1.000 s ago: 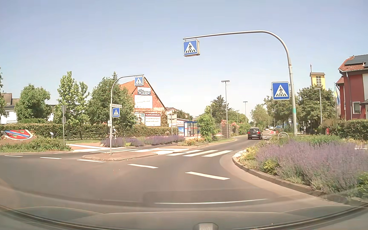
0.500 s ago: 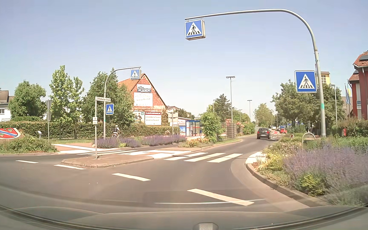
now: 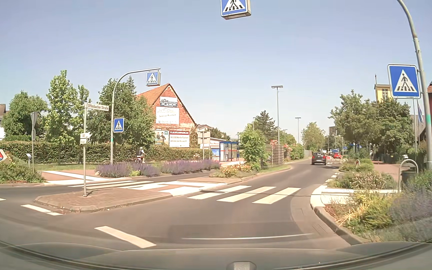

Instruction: Follow the waypoints while adhering to traffic rules and regulations

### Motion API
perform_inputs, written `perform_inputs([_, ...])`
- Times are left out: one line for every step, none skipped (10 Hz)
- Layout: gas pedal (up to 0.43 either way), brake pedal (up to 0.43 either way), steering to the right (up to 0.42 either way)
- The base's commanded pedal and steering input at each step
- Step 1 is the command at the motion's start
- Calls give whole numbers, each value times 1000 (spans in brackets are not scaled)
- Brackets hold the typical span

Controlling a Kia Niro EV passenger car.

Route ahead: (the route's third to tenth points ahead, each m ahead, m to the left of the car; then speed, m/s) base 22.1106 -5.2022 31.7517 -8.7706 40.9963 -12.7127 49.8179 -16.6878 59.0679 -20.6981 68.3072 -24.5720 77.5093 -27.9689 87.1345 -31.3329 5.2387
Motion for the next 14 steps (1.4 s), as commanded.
perform_inputs([20, 0, 54])
perform_inputs([20, 0, 72])
perform_inputs([20, 0, 90])
perform_inputs([20, 0, 105])
perform_inputs([8, 0, 122])
perform_inputs([8, 0, 135])
perform_inputs([8, 0, 147])
perform_inputs([8, 0, 154])
perform_inputs([8, 0, 164])
perform_inputs([8, 0, 171])
perform_inputs([8, 0, 171])
perform_inputs([8, 0, 150])
perform_inputs([8, 0, 121])
perform_inputs([8, 0, 101])
